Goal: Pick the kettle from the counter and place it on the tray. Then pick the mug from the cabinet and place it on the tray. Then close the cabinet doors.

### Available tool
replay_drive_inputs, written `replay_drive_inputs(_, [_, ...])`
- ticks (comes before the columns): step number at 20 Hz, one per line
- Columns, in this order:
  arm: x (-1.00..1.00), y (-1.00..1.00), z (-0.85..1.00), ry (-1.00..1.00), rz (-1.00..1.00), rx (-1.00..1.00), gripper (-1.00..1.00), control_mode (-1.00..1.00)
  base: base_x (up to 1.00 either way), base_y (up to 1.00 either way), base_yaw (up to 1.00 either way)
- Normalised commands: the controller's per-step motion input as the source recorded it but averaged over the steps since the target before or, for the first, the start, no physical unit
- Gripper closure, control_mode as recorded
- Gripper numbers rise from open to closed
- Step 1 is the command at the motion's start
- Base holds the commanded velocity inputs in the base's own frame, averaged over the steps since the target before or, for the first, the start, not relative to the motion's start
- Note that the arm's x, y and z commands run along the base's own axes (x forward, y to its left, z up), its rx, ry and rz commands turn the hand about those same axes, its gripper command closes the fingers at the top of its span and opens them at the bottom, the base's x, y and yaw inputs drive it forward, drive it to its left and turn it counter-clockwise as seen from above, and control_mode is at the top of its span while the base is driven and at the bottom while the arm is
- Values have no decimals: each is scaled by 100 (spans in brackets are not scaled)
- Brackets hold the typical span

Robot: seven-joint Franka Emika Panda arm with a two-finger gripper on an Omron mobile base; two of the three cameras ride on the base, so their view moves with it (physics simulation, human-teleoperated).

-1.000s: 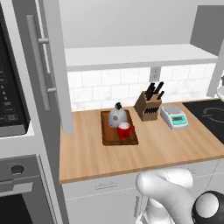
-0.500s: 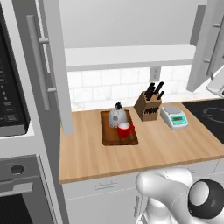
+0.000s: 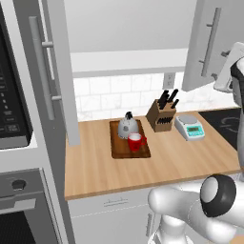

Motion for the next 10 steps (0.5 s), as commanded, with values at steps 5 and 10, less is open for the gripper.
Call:
replay_drive_inputs(5, [90, 90, -22, 6, 0, -7, -100, -100, 0, 0, 0])
replay_drive_inputs(10, [80, 89, -12, 0, 0, 0, -100, -100, 0, 0, 0])
